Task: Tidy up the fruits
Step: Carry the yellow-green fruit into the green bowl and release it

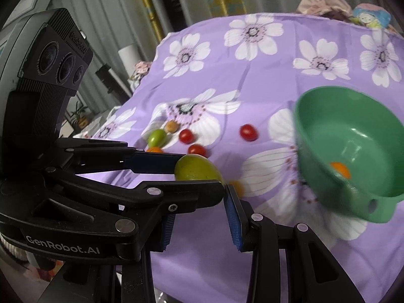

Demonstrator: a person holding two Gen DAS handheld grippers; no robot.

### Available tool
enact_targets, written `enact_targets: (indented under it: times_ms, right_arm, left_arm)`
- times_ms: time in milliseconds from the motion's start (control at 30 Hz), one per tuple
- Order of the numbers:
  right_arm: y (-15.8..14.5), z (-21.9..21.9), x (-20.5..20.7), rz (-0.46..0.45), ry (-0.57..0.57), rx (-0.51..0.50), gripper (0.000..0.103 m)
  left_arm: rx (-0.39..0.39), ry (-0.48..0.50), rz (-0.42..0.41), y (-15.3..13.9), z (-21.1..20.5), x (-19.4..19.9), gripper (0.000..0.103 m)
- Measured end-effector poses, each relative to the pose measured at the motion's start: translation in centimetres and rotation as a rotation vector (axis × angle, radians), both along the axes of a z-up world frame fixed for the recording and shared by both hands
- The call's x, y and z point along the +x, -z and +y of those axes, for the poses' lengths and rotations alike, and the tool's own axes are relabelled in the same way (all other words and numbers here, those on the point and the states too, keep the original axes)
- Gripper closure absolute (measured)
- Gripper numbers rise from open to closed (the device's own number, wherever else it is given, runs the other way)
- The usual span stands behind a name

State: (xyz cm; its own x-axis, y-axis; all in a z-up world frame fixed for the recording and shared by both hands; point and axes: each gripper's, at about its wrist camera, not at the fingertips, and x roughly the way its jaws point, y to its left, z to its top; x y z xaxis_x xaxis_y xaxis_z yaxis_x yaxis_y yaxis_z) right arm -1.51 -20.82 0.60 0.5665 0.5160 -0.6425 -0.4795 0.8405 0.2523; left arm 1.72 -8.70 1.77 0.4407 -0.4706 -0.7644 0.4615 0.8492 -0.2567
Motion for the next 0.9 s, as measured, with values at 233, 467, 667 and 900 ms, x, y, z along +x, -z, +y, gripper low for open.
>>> enact_targets:
  times_ms: [233, 467, 667, 900]
  right_arm:
    - [-1.2, -3.1, 0.4, -0.05, 0.091, 0.011, 0.064]
    - [-2.4, -5.7, 1.2, -0.099, 0.17, 0.001, 0.064]
    - [-3.0, -7.5, 2.5, -0.118, 0.219, -0.007, 0.064]
    - [-2.5, -8.6, 3.9, -0.094, 0.242, -0.019, 0.064]
  left_arm:
    - [0.006, 0.088, -0.056, -1.5, -3.3, 1.3, 0.058]
    - [-0.002, 0.162, -0.107, -3.0, -6.4, 2.7, 0.058]
    - [-0.022, 0.194, -0.118, -3.3, -8.1, 4.1, 0.058]
    - [-0.042, 0.207, -0.084, -2.3, -9.3, 5.7, 0.058]
